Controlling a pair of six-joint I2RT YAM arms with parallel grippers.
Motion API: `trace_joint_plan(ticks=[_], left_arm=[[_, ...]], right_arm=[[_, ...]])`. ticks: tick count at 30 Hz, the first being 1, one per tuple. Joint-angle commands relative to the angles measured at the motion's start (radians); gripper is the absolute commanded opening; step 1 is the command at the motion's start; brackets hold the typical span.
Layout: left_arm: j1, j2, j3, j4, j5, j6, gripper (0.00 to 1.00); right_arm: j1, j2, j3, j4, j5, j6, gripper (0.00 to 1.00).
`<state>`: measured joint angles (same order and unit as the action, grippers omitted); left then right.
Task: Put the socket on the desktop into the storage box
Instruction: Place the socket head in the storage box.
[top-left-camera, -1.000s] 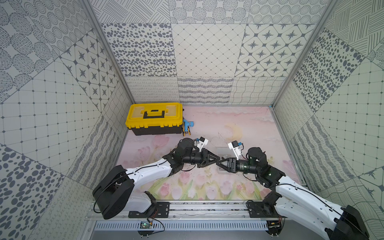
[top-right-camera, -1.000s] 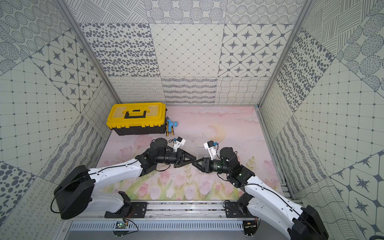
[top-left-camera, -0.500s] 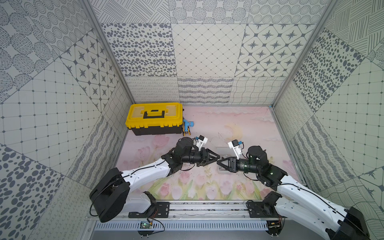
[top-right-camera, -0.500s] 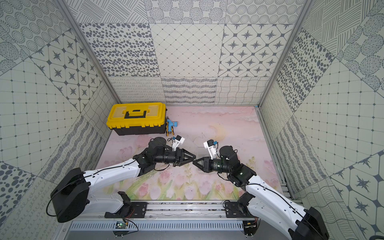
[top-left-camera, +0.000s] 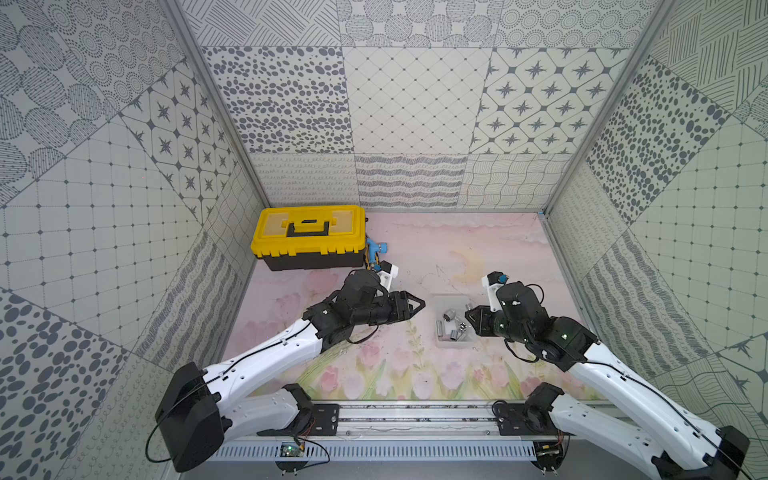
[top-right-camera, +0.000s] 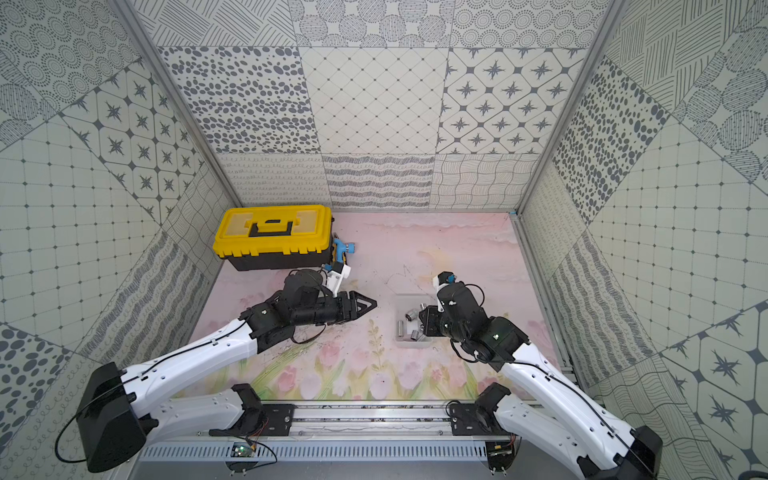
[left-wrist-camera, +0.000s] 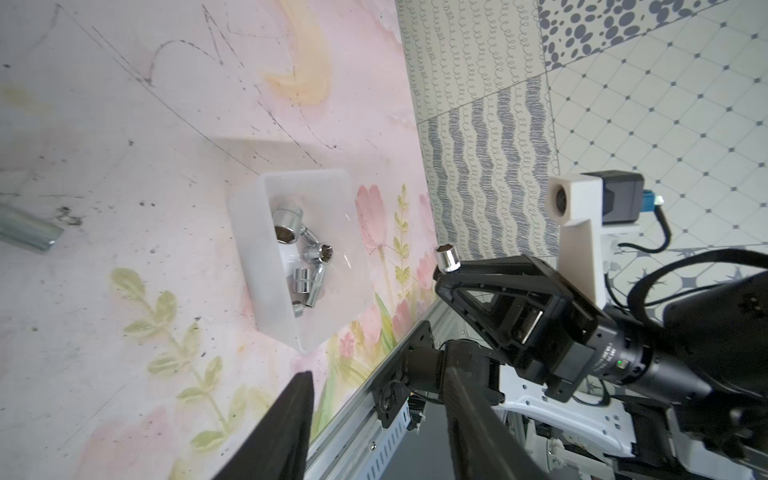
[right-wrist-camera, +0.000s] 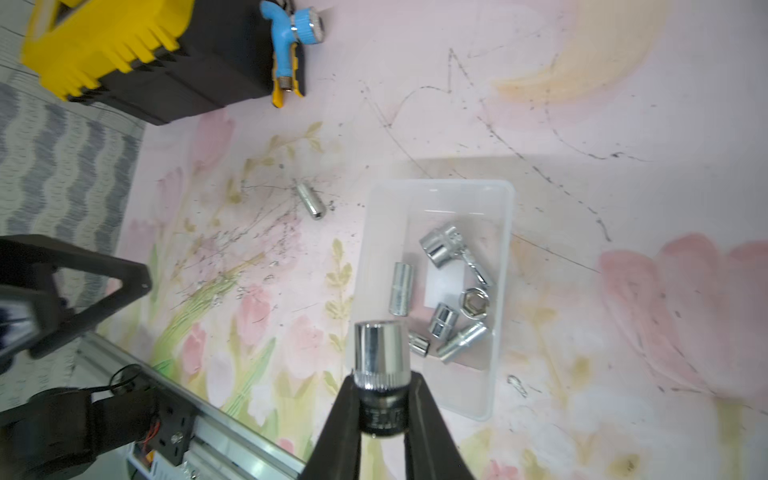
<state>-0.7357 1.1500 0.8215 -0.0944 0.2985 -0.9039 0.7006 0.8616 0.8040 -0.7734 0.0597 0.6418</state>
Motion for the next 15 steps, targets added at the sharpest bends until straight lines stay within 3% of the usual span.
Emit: trace_joint_plan(ticks=[1,7,15], left_arm=[[0.007,-0.022,0.017,-0.187,-0.180,0.115,0.55],[0.024,-0.028,0.000,-0.197,-0.189,0.100,0.56],[0.045,-0.020,-0.015,-0.183,-0.171,0.091,0.56]], right_arm=[[0.028,0.037,0.040,-0.117,0.149,-0.006,0.00],[0.094,0.151,0.053,-0.109,0.210,0.011,0.00],[0.118,0.259,0.036,0.019,0.149,0.012,0.00]])
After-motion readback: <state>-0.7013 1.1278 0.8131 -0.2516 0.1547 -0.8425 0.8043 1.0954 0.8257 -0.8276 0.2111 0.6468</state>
